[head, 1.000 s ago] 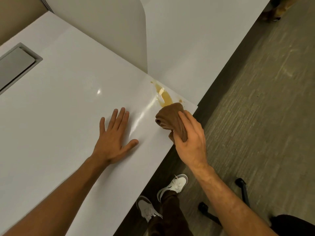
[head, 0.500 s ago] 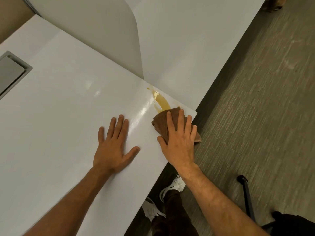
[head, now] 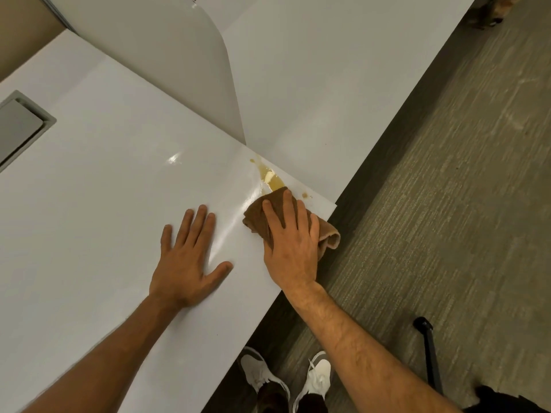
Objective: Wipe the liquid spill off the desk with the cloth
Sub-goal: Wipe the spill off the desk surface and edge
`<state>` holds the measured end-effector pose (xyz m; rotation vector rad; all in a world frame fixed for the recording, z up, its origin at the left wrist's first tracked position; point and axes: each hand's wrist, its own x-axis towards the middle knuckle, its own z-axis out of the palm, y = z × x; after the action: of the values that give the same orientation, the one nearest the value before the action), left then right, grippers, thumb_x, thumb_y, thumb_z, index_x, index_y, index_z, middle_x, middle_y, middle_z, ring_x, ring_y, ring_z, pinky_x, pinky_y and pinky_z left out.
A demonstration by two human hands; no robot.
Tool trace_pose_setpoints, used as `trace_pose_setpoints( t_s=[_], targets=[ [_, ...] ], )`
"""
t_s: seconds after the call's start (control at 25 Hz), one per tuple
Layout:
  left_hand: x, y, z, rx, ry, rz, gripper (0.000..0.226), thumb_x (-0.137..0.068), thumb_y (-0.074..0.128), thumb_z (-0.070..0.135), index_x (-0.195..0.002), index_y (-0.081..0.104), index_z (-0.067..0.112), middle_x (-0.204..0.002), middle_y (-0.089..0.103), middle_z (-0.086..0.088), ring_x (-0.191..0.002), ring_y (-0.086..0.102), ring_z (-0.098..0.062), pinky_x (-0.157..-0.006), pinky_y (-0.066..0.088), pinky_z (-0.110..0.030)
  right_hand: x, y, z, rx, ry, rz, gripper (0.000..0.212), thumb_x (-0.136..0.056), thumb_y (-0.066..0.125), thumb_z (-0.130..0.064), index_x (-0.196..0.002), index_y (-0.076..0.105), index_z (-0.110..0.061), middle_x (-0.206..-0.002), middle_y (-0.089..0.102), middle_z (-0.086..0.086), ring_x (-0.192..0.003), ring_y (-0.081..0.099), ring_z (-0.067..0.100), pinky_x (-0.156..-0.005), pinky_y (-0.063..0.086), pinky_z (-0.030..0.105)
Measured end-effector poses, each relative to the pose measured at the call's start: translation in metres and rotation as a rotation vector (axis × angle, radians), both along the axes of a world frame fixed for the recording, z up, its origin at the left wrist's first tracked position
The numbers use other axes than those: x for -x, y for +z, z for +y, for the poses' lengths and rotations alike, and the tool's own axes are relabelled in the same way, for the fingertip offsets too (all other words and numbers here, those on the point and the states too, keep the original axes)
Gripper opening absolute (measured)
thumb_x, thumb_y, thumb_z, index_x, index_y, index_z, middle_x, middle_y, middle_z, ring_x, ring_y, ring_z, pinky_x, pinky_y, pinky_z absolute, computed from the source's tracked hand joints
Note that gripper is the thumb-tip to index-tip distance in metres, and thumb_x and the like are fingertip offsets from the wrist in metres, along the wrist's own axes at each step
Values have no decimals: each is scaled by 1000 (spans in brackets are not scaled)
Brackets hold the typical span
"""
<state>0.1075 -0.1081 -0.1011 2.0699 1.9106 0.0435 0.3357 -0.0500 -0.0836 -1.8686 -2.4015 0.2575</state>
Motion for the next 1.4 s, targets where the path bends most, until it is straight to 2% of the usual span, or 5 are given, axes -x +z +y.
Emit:
trace_pose_setpoints(
  t_s=[0.32, 0.6, 0.68, 0.88, 1.4],
  targets=[
    [-7, 1, -4, 11, 18, -12, 95, -94, 18, 83, -168, -8, 29, -177, -15, 7, -163, -14, -17, -130, -5, -58, 10, 5, -36, 31, 290, 89, 77, -84, 77, -36, -151, 40, -25, -161, 36, 13, -141, 42, 35, -113, 35, 50],
    [-2, 2, -3, 23, 2, -24, 96, -94, 27, 79, -168, -8, 28, -176, -16, 10, -163, -15, -16, -129, -2, -61, -24, 26, -23, -23, -290, 720, 58, -94, 68, -23, -148, 46, -20, -156, 47, 4, -139, 48, 22, -114, 42, 49],
    [-2, 2, -6, 19, 9, -26, 96, -95, 27, 79, -168, -9, 28, -176, -16, 9, -163, -15, -16, -129, -3, -61, -32, 28, -1, -15, -283, 673, 60, -96, 65, -27, -150, 41, -20, -158, 43, 5, -141, 45, 24, -115, 40, 51],
    [-3, 8, -3, 37, 2, -6, 98, -94, 22, 80, -169, -7, 25, -177, -17, 6, -163, -16, -18, -130, -4, -59, -17, 11, 22, 77, -143, -55, 73, -99, 44, -59, -160, 17, -28, -167, 14, 20, -148, 24, 46, -119, 22, 59],
    [-3, 10, -2, 64, 0, 3, 102, -91, 13, 85, -168, -6, 21, -177, -15, 2, -163, -15, -20, -130, -4, -59, 21, -5, 40, -63, 234, 234, 49, -97, 61, -36, -144, 54, -24, -157, 45, 8, -137, 47, 36, -112, 34, 50]
  ],
)
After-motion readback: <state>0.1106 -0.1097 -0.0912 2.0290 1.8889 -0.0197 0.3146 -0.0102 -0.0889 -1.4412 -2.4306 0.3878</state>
